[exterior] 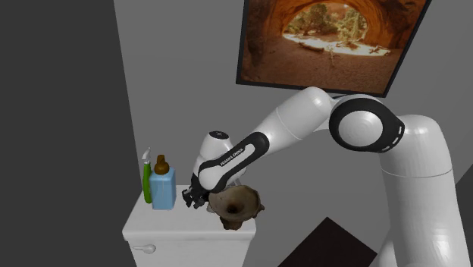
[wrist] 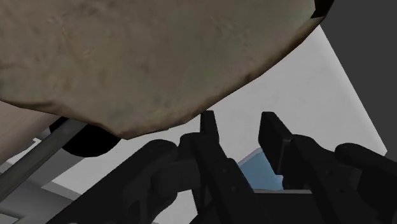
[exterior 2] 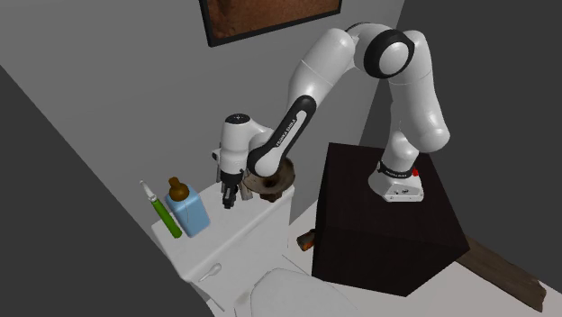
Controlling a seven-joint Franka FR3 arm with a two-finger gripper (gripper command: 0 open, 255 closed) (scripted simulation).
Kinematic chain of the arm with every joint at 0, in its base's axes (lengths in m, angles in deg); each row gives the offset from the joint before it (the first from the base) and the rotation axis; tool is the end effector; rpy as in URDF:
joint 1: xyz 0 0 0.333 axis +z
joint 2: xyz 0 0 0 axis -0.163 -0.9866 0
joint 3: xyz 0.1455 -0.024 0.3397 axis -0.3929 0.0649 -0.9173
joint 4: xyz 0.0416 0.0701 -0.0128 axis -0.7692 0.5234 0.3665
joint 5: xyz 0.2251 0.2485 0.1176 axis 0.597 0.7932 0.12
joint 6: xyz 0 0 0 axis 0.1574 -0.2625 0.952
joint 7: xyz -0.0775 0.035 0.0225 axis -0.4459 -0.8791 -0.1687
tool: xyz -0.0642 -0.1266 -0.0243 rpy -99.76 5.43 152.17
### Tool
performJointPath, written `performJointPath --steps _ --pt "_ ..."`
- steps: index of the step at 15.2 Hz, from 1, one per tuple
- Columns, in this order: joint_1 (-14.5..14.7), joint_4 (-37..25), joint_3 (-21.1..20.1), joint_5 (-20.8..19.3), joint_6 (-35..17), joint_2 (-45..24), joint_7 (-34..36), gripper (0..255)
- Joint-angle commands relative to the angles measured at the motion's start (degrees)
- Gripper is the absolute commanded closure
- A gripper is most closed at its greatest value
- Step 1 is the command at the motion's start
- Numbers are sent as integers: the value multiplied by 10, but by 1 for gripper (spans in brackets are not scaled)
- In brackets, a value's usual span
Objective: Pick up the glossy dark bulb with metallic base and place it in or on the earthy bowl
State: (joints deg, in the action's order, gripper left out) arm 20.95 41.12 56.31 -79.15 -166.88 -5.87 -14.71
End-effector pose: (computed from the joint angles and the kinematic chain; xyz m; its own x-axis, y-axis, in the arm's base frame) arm 0.6008 0.2330 0.2716 0.9679 0.1443 0.2060 0.1808 -0.9685 -0.1710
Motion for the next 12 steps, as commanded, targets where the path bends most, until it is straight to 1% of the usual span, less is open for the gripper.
performJointPath --steps 1,8,9,12 --pt "0 0 0 0 0 0 0 255" --pt "0 0 0 0 0 0 0 255" --pt "0 0 0 0 0 0 0 0" --pt "-14 4 18 52 -15 4 79 0"
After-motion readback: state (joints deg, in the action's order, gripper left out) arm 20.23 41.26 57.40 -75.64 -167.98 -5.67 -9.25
